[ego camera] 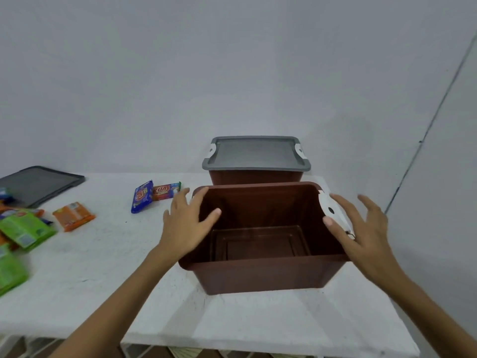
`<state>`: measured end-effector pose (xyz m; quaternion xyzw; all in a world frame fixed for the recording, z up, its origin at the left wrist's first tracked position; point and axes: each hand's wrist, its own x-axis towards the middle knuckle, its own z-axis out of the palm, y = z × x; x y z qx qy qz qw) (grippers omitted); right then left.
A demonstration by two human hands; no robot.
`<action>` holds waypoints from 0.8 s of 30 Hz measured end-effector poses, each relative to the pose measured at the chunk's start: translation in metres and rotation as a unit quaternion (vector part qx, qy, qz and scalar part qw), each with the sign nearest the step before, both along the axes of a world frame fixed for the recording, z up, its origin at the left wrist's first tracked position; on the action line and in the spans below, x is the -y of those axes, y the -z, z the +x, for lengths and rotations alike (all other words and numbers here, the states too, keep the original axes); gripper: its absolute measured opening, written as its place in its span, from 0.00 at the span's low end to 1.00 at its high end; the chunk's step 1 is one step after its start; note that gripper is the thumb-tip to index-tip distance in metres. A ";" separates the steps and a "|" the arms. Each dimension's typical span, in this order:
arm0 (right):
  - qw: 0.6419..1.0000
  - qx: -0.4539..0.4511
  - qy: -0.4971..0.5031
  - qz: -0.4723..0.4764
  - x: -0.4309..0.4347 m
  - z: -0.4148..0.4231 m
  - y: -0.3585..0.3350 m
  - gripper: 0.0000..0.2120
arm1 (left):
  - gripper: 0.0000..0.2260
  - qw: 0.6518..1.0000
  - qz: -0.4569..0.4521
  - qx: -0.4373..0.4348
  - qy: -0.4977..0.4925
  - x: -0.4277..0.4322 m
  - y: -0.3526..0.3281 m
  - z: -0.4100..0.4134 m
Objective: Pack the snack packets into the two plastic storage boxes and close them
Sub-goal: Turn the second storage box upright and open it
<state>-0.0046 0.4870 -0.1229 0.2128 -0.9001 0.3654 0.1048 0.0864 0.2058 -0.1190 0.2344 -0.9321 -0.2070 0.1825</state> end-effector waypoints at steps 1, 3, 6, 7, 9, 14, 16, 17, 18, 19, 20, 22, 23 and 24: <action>1.000 -0.016 -0.005 0.027 0.007 -0.009 -0.006 0.28 | 0.30 0.998 -0.022 0.052 -0.002 -0.002 0.001 -0.005; 0.993 -0.060 -0.017 0.102 0.024 -0.030 -0.014 0.27 | 0.37 0.991 -0.050 0.121 0.000 -0.004 0.006 -0.016; 0.958 -0.098 -0.026 0.269 0.049 -0.056 -0.008 0.34 | 0.45 0.983 -0.074 0.170 0.011 0.002 0.007 -0.026; 0.943 -0.087 -0.036 0.320 0.055 -0.060 -0.003 0.36 | 0.46 0.982 -0.062 0.176 0.014 0.008 0.005 -0.027; 0.927 -0.037 -0.052 0.370 0.059 -0.067 0.005 0.39 | 0.45 0.985 -0.014 0.170 0.024 0.017 0.003 -0.027; 0.970 0.050 -0.086 0.221 0.043 -0.081 0.000 0.35 | 0.38 0.991 0.074 0.109 0.035 0.026 0.005 -0.023; 0.977 0.087 -0.139 0.133 0.032 -0.080 -0.005 0.30 | 0.36 0.990 0.098 0.094 0.041 0.032 0.007 -0.022; 0.977 0.101 -0.160 0.093 0.028 -0.079 -0.006 0.28 | 0.35 0.989 0.110 0.083 0.049 0.034 0.007 -0.021; 0.976 0.118 -0.174 0.060 0.025 -0.077 -0.005 0.25 | 0.34 0.988 0.121 0.071 0.060 0.035 0.007 -0.020; 0.974 0.131 -0.183 0.029 0.022 -0.075 -0.005 0.23 | 0.33 0.987 0.133 0.060 0.073 0.035 0.006 -0.019; 0.973 0.135 -0.187 0.008 0.021 -0.075 -0.004 0.22 | 0.31 0.984 0.145 0.054 0.083 0.036 0.005 -0.019; 0.978 0.126 -0.166 0.009 0.020 -0.077 -0.001 0.24 | 0.30 0.981 0.162 0.061 0.089 0.037 0.002 -0.019; 0.983 0.105 -0.146 0.048 0.021 -0.079 0.000 0.27 | 0.30 0.983 0.146 0.073 0.079 0.038 0.001 -0.020; 0.984 0.069 -0.124 0.107 0.023 -0.080 -0.001 0.30 | 0.31 0.989 0.105 0.086 0.061 0.039 0.000 -0.021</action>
